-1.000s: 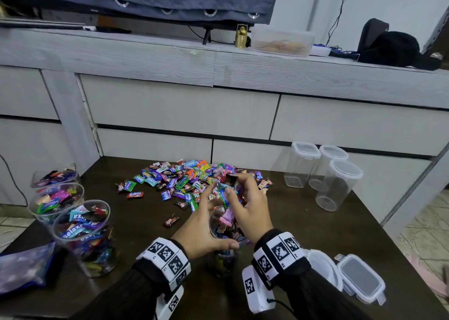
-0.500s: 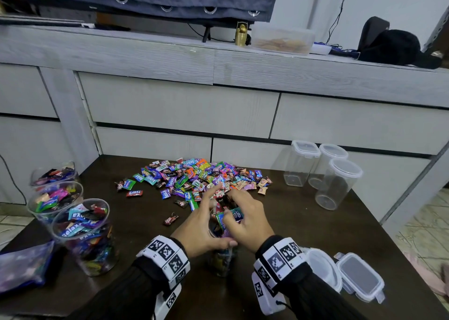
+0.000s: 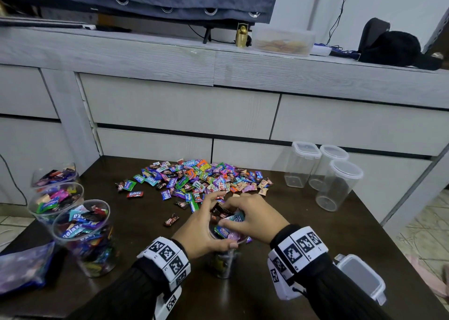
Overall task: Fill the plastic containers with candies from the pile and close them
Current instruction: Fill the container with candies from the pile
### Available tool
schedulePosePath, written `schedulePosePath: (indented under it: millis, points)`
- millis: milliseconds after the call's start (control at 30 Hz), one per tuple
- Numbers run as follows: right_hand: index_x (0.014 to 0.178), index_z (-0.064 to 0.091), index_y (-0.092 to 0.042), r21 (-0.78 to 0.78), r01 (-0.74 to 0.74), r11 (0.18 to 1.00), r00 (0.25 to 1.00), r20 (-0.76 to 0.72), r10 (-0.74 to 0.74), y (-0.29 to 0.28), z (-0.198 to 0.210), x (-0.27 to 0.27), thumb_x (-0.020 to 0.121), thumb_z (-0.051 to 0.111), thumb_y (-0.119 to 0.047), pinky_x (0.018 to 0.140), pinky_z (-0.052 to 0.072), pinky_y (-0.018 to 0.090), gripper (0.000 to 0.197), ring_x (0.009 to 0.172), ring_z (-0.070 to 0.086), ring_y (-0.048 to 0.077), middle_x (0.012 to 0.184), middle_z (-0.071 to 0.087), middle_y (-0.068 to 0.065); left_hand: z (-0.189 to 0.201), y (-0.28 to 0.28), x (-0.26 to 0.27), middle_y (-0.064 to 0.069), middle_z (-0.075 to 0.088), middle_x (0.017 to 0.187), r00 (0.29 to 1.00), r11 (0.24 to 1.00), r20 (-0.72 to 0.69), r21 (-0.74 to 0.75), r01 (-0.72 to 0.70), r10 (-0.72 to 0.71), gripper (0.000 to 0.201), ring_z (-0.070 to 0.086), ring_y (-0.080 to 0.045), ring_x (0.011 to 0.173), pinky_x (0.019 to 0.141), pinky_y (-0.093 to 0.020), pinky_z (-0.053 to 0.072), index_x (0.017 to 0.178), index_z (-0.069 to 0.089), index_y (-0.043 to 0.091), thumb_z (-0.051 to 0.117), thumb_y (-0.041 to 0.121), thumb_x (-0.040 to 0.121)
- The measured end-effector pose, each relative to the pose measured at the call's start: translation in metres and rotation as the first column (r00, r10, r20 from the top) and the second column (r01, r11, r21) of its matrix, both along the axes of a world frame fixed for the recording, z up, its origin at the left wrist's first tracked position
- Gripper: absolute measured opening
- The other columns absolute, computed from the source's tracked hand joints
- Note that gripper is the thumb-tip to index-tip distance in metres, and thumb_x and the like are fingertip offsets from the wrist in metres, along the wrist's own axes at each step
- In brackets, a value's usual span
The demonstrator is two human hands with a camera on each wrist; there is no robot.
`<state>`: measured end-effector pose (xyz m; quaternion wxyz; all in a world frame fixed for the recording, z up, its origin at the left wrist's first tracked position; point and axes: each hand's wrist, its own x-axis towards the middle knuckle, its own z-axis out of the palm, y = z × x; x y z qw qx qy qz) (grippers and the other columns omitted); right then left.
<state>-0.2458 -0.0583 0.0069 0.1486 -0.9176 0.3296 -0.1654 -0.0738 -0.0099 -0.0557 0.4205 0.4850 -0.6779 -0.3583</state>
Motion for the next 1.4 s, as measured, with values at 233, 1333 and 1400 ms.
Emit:
schedulePosePath:
  millis: [233,1333,1400]
  points:
    - [0.106,0.065,-0.023,0.157,-0.100,0.983,0.995,-0.003,0.101,-0.005,0.035,-0.003,0.071,0.080,-0.024,0.062,0.043,0.012,0.038,0.065,0.056,-0.004,0.085,0.064,-0.012,0.000,0.000,0.001,0.019,0.051,0.134,1.000,1.000,0.010,0.018,-0.009,0.008,0.096,0.045,0.010,0.127,0.107,-0.020,0.035,0.125,0.025,0.062,0.086,0.055,0.051]
    - [0.126,0.048,-0.015,0.387,0.515,0.765,0.854,-0.153,-0.498,-0.036,-0.017,-0.043,0.077,0.078,-0.028,0.067,0.053,0.025,0.059,0.085,0.063,0.012,0.114,0.060,0.008,-0.005,-0.005,0.007,0.016,0.062,0.127,0.998,0.997,-0.038,0.058,0.049,-0.047,0.109,0.060,-0.008,0.120,0.106,-0.041,0.045,0.132,0.027,0.055,0.093,0.054,0.045]
    - [0.138,0.033,-0.012,0.359,0.629,0.690,0.770,-0.413,-0.487,-0.037,-0.044,-0.046,0.068,0.083,-0.040,0.089,0.051,0.033,0.090,0.113,0.056,0.024,0.132,0.050,0.012,-0.005,-0.006,0.007,0.016,0.062,0.126,0.998,0.997,-0.041,0.054,0.048,-0.046,0.109,0.060,-0.008,0.119,0.106,-0.040,0.046,0.133,0.028,0.055,0.093,0.054,0.046]
